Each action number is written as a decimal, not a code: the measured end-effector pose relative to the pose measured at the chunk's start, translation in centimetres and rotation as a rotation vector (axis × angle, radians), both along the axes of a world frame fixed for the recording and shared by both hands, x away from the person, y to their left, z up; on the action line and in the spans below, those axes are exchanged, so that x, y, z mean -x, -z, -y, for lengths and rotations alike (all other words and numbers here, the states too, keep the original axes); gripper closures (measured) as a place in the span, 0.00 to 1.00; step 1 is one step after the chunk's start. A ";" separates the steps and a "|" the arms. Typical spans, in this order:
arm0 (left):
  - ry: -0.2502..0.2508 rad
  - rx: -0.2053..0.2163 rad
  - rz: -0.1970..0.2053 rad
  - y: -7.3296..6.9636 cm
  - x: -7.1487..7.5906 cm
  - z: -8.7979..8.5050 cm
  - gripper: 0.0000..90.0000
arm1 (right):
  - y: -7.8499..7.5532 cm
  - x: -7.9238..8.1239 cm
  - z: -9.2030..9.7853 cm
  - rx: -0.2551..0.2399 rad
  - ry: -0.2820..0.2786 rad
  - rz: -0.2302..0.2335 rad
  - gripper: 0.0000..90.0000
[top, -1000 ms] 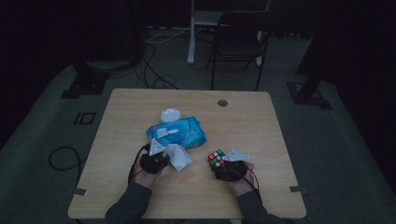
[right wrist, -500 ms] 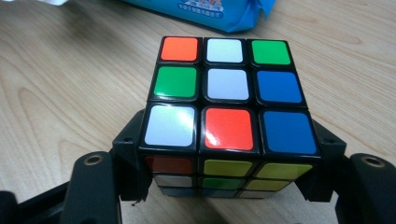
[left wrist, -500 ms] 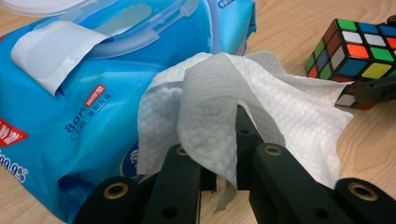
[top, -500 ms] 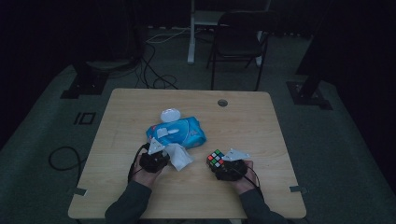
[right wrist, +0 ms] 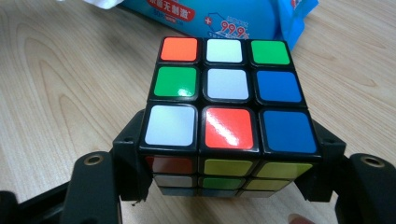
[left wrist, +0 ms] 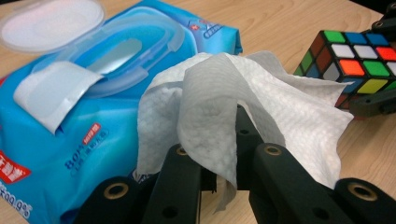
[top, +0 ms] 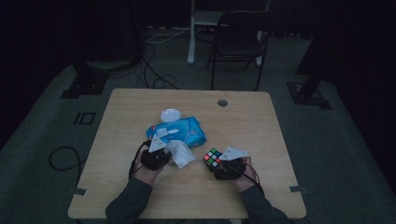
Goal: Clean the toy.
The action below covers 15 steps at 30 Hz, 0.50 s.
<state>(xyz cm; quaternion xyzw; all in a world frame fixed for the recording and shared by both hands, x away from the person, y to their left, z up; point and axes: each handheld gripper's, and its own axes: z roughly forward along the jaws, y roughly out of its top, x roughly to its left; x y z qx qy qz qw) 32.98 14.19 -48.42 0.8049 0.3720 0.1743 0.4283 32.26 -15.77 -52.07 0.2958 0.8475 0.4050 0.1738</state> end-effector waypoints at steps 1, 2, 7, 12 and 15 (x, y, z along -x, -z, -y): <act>0.001 0.004 0.002 -0.1 0.0 0.1 0.95 | 0.0 0.0 0.0 -0.001 -0.003 -0.003 0.38; 0.001 0.004 0.002 -0.1 0.0 0.1 0.95 | 0.0 0.0 0.0 -0.001 -0.003 -0.003 0.38; 0.015 0.002 0.014 -0.5 0.0 0.5 0.95 | -0.2 0.0 -0.4 -0.004 -0.026 -0.001 0.38; 0.033 -0.008 0.019 -0.6 -0.1 1.1 0.95 | -0.2 0.0 -1.0 -0.009 -0.045 -0.005 0.38; 0.041 -0.015 0.022 -0.7 -0.1 1.5 0.95 | -0.1 0.0 -1.3 -0.012 -0.055 -0.011 0.38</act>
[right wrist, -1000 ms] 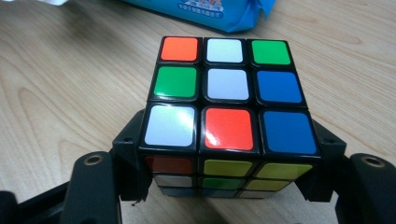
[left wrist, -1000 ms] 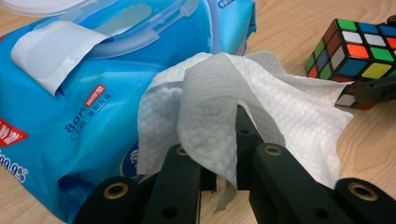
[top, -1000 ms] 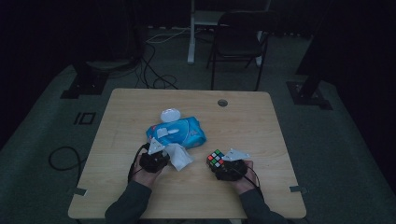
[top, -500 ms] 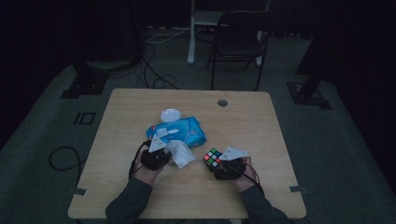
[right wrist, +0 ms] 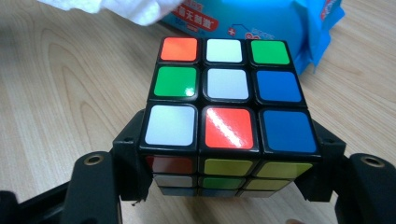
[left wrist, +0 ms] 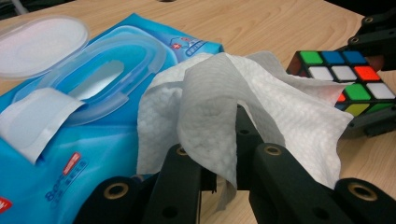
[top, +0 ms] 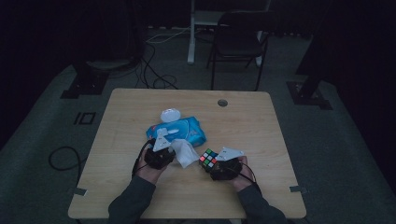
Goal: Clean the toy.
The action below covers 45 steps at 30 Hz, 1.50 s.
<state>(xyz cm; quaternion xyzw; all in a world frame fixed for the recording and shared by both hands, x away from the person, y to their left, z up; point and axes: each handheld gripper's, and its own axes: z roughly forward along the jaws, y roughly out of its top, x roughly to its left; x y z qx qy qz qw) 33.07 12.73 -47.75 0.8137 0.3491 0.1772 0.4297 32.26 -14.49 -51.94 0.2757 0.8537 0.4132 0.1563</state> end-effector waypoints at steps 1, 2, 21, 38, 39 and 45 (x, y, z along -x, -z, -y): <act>-0.003 -0.002 0.004 0.0 0.0 0.2 0.95 | 0.0 0.0 -0.1 0.001 -0.002 -0.001 0.38; 0.001 -0.013 0.007 0.0 0.0 0.4 0.95 | 0.0 0.0 -0.2 0.003 -0.007 -0.002 0.38; -0.021 -0.117 0.033 0.6 -0.3 0.9 0.95 | -0.4 0.1 -0.4 -0.029 -0.036 -0.004 0.38; 0.100 -0.051 0.003 1.1 0.5 3.7 0.95 | -0.4 0.4 -1.0 -0.048 -0.064 -0.005 0.38; 0.106 -0.048 -0.001 1.2 0.5 3.8 0.95 | -0.5 0.4 -1.0 -0.049 -0.066 -0.005 0.38; 0.119 -0.030 -0.005 1.5 0.5 4.1 0.95 | -0.5 0.4 -1.1 -0.053 -0.074 -0.005 0.38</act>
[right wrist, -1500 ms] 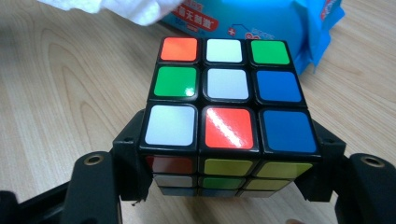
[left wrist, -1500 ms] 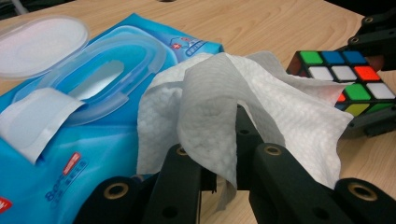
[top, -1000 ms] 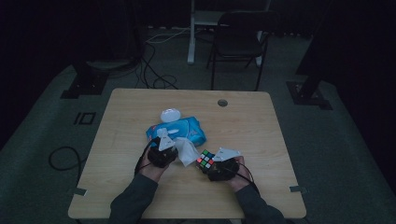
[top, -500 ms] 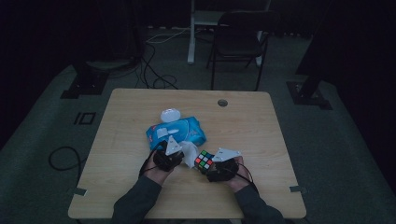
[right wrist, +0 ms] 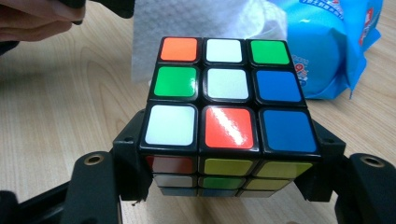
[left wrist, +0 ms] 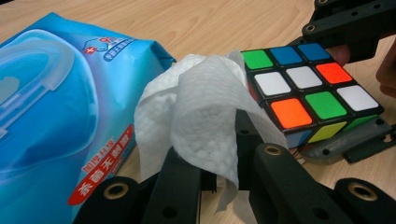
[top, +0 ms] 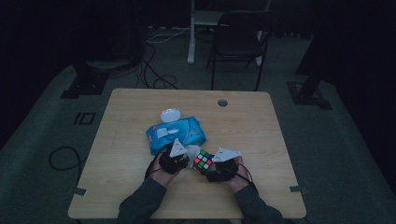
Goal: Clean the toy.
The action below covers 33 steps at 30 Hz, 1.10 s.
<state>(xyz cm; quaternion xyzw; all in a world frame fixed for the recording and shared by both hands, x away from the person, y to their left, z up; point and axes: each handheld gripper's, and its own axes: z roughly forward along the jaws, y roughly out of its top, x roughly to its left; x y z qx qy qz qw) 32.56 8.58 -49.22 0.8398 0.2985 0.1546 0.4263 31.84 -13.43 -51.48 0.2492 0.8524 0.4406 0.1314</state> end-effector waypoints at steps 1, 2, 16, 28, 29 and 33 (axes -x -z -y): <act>0.000 0.006 0.000 0.0 0.0 0.1 0.95 | 0.0 0.0 -0.1 0.002 -0.002 0.000 0.38; 0.003 0.005 0.001 0.0 0.0 0.2 0.95 | 0.0 0.1 -0.1 0.004 -0.007 -0.002 0.38; 0.000 0.020 0.000 -0.1 -0.4 0.5 0.95 | 0.1 0.5 -0.6 0.006 -0.058 0.001 0.38; 0.010 0.019 0.000 -0.2 0.9 0.0 0.95 | 0.1 0.2 0.0 0.006 -0.015 0.004 0.39; 0.013 0.021 -0.002 -0.2 1.0 -0.1 0.95 | 0.1 0.2 0.1 0.006 -0.012 0.004 0.38; 0.013 0.022 0.001 -0.2 1.4 -0.3 0.95 | 0.0 0.1 0.2 -0.001 -0.005 0.003 0.39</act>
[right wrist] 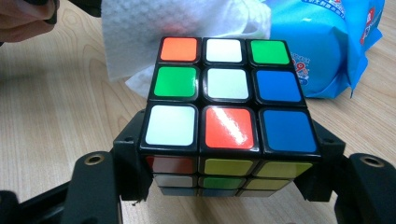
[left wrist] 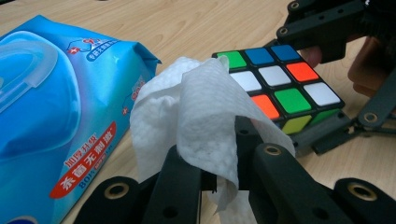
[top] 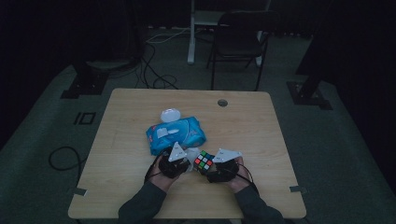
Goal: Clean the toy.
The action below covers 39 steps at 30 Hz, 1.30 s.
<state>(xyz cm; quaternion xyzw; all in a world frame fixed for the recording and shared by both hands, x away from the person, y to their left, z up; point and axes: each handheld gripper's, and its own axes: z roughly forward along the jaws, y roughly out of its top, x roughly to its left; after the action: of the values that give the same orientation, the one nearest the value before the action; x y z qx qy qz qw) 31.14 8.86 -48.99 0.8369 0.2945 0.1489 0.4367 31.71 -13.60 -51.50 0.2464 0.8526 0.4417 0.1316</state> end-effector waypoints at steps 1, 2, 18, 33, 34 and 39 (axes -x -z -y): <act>0.001 0.004 -0.001 0.0 0.0 0.0 0.95 | 0.0 0.0 0.0 0.001 -0.001 0.003 0.38; 0.000 0.004 -0.003 0.0 -0.1 0.0 0.95 | 0.0 0.0 -0.1 0.003 0.000 0.005 0.38; -0.021 0.007 -0.020 0.7 -1.1 0.6 0.95 | -0.5 0.7 -0.4 -0.015 -0.023 0.022 0.38; -0.021 -0.013 -0.053 1.9 -0.7 0.6 0.95 | -1.2 0.4 0.6 -0.058 0.026 0.037 0.39; -0.022 -0.022 -0.047 1.8 -0.7 0.6 0.95 | -1.1 0.4 0.6 -0.061 0.027 0.033 0.39; -0.026 -0.016 -0.036 1.5 -0.6 0.6 0.95 | -0.9 0.3 0.5 -0.045 0.022 0.031 0.39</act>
<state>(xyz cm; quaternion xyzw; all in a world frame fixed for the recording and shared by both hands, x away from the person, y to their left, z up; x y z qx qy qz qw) 31.74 8.26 -50.47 0.8391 0.3117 0.1417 0.4227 31.40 -14.12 -50.55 0.2519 0.8375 0.4631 0.1440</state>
